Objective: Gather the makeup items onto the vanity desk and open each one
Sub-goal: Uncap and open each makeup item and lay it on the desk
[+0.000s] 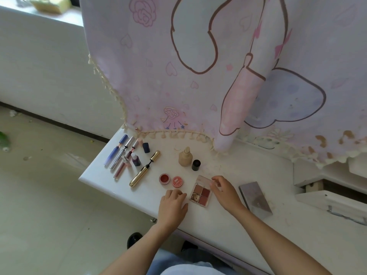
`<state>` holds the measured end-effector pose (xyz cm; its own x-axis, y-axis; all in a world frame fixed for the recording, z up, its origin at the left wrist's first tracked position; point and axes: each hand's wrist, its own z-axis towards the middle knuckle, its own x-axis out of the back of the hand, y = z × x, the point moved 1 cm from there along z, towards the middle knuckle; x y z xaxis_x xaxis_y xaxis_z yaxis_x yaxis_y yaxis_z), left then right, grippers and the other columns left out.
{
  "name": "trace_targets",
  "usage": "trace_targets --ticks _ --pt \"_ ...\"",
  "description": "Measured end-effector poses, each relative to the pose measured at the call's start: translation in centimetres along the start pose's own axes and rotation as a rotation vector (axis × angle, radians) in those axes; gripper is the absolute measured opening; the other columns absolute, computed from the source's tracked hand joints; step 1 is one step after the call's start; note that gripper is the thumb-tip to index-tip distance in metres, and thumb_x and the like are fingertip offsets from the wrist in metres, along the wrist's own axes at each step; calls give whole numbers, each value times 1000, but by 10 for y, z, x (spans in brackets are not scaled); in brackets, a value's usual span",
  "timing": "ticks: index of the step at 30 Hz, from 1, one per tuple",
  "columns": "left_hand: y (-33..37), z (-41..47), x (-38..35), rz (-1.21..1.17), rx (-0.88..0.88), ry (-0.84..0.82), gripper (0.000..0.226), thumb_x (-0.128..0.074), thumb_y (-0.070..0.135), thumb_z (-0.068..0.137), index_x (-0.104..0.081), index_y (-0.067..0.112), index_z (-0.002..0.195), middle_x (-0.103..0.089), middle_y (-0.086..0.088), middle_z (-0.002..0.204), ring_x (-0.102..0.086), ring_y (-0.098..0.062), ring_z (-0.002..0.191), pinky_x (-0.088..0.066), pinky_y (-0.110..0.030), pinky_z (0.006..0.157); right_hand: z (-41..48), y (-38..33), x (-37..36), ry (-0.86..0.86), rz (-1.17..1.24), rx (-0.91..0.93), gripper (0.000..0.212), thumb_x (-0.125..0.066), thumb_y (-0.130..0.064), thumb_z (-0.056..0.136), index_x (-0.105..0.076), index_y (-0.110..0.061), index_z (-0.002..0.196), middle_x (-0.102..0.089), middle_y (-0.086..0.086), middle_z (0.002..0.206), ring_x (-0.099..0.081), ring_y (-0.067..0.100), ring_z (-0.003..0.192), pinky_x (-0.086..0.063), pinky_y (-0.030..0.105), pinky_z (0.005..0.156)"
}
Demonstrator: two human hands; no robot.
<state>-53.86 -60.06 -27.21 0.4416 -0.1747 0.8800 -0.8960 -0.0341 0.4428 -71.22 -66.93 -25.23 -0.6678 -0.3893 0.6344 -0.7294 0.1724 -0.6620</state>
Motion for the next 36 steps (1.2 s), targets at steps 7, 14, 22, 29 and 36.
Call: trace_targets --ticks 7,14,22,29,36 --pt "-5 -12 -2 218 -46 -25 56 -90 38 31 -72 22 81 -72 -3 89 -70 -23 81 -56 -32 60 -21 39 21 246 -215 -68 33 -53 -22 91 -55 -4 119 -58 13 123 -47 29 119 -38 36 99" --pt "-9 -13 -11 256 -12 -71 59 -89 39 34 -70 20 86 -72 -9 96 -70 -29 86 -57 -37 64 -45 75 43 373 -382 -294 50 -62 -40 81 -51 -12 121 -44 18 134 -35 34 128 -37 42 98" --pt "-9 -15 -10 272 6 -27 59 -89 42 35 -72 22 88 -73 -6 98 -70 -26 88 -57 -36 65 -40 83 41 300 -371 -343 64 -63 -37 80 -38 -9 132 -49 16 127 -44 34 118 -43 39 92" --pt "-8 -10 3 48 78 -74 47 -40 39 94 -37 23 138 -34 2 147 -26 -18 137 -24 -32 110 -41 74 51 307 -221 -364 61 -68 -30 74 -43 -11 127 -53 17 122 -47 35 111 -43 36 84" --pt "22 10 66 -242 -82 109 32 -49 24 93 -58 16 122 -59 1 122 -55 -14 107 -41 -21 88 -67 15 96 333 214 -158 66 -70 -14 78 -38 -18 135 -48 5 113 -51 22 96 -43 22 54"
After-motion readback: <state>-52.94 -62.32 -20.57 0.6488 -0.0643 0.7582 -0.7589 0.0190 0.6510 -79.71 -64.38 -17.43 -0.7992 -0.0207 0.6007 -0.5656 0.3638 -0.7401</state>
